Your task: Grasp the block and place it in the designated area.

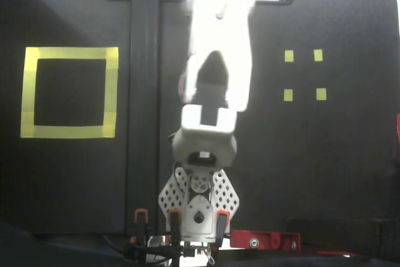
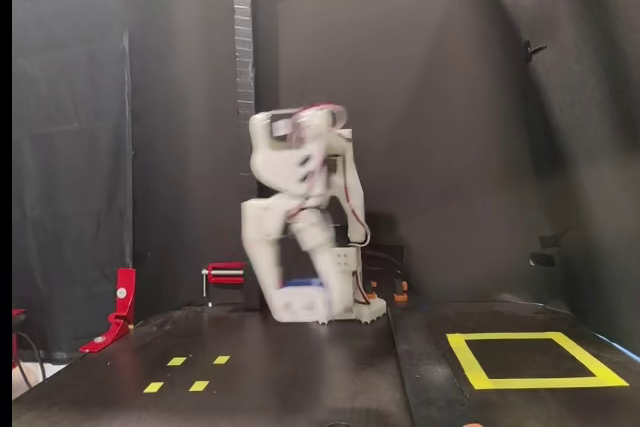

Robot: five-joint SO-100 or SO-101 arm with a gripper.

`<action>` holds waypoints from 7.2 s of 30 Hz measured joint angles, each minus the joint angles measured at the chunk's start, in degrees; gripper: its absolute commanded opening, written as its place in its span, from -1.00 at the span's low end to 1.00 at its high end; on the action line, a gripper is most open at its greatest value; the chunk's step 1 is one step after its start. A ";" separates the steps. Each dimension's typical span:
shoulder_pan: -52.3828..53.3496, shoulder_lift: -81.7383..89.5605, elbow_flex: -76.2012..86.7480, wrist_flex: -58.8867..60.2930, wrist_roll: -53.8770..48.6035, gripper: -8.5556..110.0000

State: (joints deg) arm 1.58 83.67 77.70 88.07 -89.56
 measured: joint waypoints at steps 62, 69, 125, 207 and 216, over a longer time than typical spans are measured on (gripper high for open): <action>-49.48 0.35 5.89 1.32 43.77 -0.54; -49.57 -7.12 5.98 -2.55 43.77 -0.54; -51.50 -21.27 5.71 -9.32 44.56 -0.14; -47.99 0.44 5.80 -3.96 78.13 -0.86; -46.58 0.44 5.80 -2.20 102.13 -0.86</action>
State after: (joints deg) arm -45.00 84.11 83.50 85.87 12.57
